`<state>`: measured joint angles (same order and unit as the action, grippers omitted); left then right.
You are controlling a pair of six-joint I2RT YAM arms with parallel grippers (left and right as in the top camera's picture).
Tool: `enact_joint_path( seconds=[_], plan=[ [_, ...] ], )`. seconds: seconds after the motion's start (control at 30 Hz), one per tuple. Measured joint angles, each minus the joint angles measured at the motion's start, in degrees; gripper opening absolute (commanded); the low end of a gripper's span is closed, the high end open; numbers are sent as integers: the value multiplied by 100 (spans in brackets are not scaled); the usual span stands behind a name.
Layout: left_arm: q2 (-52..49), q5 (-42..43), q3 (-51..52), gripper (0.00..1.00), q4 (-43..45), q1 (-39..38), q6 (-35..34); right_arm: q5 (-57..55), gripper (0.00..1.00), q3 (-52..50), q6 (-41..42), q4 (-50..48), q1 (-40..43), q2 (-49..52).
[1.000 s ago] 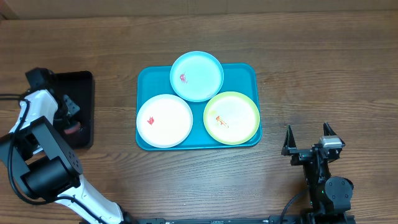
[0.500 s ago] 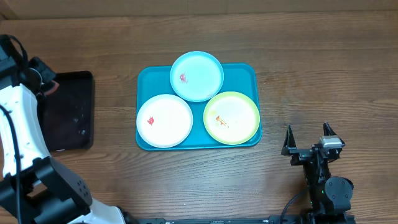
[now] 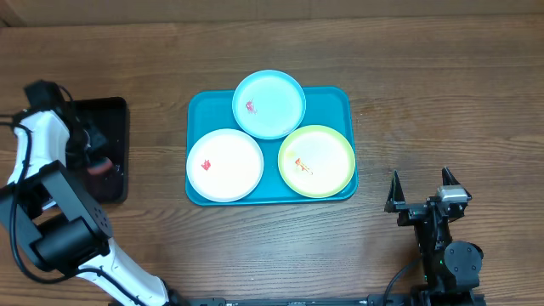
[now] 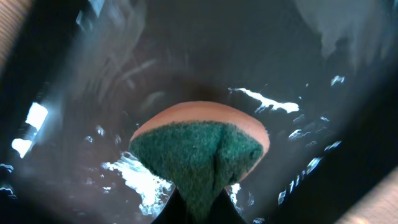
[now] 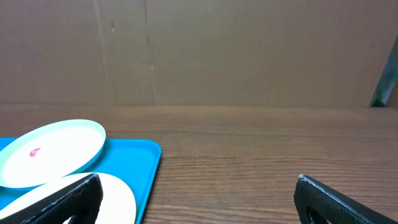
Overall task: Clean dirty plates on tray and stack at the side
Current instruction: 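Grasp the green sponge with the left gripper and lift it, then carry the sponge with the left gripper onto the white plate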
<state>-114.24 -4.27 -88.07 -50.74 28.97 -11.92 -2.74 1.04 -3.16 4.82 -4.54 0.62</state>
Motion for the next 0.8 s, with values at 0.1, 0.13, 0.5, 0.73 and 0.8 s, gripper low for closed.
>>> enact_joint_path(
  seconds=[0.1, 0.13, 0.5, 0.73, 0.8],
  plan=[
    [328, 42, -507, 4, -103, 0, -61, 0, 100, 0, -4, 0, 0, 0],
    [459, 50, -605, 4, -101, 0, -101, 2, 100, 2, -2, 0, 0, 0],
    [629, -363, 188, 4, 74, -72, -160, 0, 100, 0, 0, 0, 0, 0],
    [415, -348, -190, 4, -914, -83, -210, 0, 100, 0, 0, 0, 0, 0],
    [553, -105, -654, 4, -1165, -85, -402, 2, 100, 0, 0, 0, 0, 0]
  ],
)
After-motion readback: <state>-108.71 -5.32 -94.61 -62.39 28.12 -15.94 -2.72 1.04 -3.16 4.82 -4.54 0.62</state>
